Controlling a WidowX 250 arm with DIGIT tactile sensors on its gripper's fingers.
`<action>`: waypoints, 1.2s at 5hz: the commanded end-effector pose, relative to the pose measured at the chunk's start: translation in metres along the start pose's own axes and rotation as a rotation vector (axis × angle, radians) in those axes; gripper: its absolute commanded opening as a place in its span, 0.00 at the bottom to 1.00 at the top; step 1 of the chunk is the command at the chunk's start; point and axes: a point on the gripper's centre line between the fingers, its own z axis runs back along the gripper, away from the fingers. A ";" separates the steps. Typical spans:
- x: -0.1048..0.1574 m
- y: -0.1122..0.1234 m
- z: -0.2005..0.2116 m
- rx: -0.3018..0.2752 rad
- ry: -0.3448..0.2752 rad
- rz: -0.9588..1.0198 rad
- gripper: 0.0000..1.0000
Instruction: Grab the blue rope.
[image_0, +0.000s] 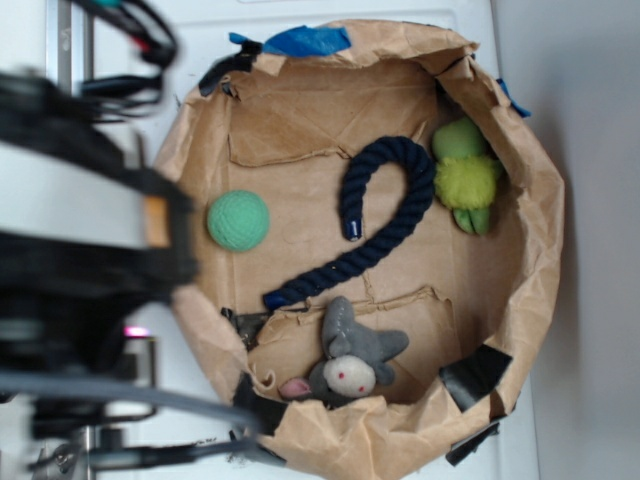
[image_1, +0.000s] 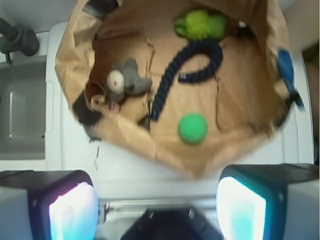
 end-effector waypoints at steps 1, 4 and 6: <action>0.035 0.018 -0.021 -0.094 -0.006 -0.048 1.00; 0.039 0.027 -0.056 -0.151 -0.052 -0.104 1.00; 0.039 0.027 -0.056 -0.151 -0.052 -0.104 1.00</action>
